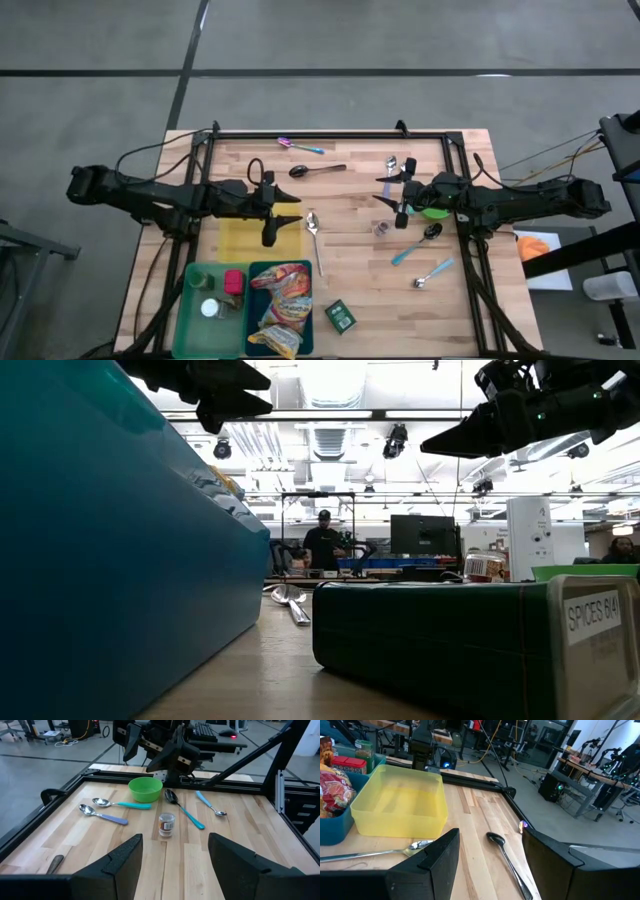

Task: Pick & Place Food Item
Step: Put the brown spice bottle into the green bin

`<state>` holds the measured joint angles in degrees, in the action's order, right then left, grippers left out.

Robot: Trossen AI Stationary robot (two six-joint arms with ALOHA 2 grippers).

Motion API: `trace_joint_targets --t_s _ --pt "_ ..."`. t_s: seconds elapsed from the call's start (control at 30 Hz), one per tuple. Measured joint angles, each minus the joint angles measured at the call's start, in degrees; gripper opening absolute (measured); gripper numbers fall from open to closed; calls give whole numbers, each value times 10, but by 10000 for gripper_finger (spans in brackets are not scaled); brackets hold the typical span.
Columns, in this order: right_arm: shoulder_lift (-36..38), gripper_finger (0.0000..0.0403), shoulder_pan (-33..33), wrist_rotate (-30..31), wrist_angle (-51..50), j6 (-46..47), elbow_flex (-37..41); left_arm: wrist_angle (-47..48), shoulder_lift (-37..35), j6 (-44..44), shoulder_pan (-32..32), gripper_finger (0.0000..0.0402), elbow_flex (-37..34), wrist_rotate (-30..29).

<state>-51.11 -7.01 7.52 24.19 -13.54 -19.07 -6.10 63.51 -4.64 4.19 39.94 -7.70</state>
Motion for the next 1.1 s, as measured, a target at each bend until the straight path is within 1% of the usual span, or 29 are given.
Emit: trace_joint_targets --t_s 0.63,0.7,0.8,0.87,1.1 --pt "0 215 0 0 1 4 0 0 0 0 0 229 0 0" --pt "0 215 1 -3 2 46 0 0 0 1 0 229 0 0" --pt "0 215 1 -1 2 152 0 0 0 1 0 229 0 0" --pt "0 215 1 2 1 196 0 0 0 2 0 229 0 0" --pt "0 215 1 3 1 214 0 1 0 2 0 229 0 0"
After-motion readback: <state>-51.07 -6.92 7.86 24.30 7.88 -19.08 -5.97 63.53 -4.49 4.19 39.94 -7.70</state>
